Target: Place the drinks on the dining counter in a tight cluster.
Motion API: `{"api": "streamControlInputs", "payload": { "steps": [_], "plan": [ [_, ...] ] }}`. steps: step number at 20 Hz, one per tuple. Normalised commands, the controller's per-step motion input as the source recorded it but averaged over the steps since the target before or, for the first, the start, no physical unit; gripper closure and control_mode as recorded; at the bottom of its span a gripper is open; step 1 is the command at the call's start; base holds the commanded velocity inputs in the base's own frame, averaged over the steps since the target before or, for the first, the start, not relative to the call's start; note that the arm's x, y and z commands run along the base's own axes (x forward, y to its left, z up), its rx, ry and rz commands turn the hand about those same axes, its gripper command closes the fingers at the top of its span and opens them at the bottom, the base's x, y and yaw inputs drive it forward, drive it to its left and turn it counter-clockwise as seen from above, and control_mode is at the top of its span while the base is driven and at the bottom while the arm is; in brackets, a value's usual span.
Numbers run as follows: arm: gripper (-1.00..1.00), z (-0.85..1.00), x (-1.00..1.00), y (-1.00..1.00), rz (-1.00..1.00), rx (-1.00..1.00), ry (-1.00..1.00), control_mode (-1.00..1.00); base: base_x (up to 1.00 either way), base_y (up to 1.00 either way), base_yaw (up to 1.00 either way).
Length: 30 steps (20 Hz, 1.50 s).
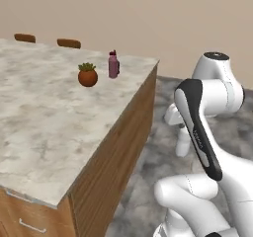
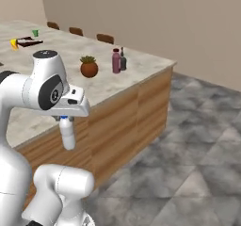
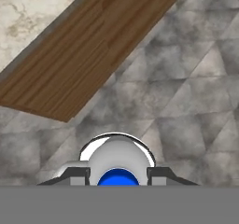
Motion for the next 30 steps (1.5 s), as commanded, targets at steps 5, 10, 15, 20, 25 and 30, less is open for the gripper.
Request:
{"api": "streamControlInputs", "payload": {
  "steps": [5, 10, 15, 20, 25, 30],
  "plan": [
    [1.00, 0.00, 0.00, 0.00, 0.00, 0.00, 0.00, 1.00, 0.66, -1.00, 0.43],
    [1.00, 0.00, 0.00, 0.00, 0.00, 0.00, 0.00, 1.00, 0.50, -1.00, 0.41],
    [1.00, 0.00, 0.00, 0.00, 0.00, 0.00, 0.00, 1.00, 0.60, -1.00, 0.42],
    [1.00, 0.00, 0.00, 0.00, 0.00, 0.00, 0.00, 1.00, 0.55, -1.00, 0.41],
    [1.00, 0.00, 0.00, 0.00, 0.00, 0.00, 0.00, 1.00, 0.46, -1.00, 0.39],
    [1.00, 0.00, 0.00, 0.00, 0.00, 0.00, 0.00, 1.00, 0.52, -1.00, 0.39]
  ]
}}
